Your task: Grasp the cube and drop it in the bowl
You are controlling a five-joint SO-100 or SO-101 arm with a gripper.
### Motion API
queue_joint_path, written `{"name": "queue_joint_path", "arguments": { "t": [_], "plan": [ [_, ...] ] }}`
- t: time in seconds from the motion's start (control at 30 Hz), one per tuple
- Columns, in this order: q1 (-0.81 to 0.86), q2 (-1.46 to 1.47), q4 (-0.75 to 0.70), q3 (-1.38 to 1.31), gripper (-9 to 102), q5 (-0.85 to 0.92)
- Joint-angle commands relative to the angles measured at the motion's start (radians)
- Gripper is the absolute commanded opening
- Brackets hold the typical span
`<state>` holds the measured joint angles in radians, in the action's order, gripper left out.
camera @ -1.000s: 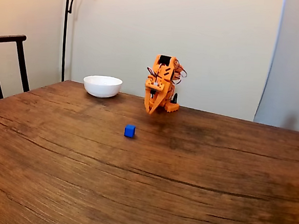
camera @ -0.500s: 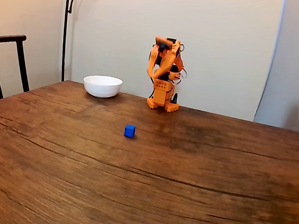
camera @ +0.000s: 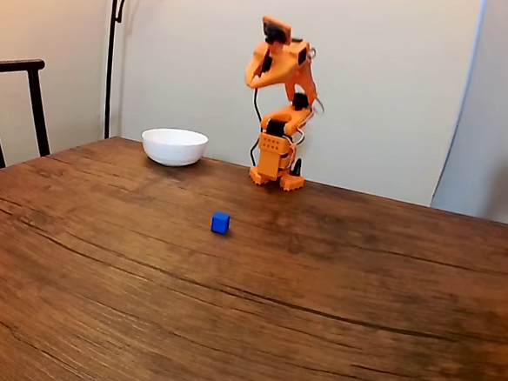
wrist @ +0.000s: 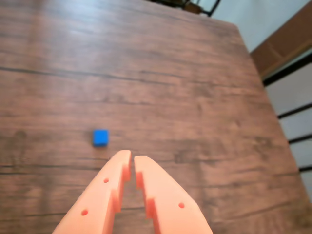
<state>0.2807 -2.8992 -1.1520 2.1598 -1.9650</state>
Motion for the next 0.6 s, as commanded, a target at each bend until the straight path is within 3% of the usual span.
{"name": "queue_joint_path", "arguments": {
  "t": [0.0, 0.27, 0.57],
  "plan": [
    [0.008, 0.133, 0.006, -0.141, 0, -0.035],
    [0.008, 0.422, 0.006, -0.314, 0, -0.028],
    [-0.005, 0.658, 0.006, -0.333, 0, -0.025]
  ]
}}
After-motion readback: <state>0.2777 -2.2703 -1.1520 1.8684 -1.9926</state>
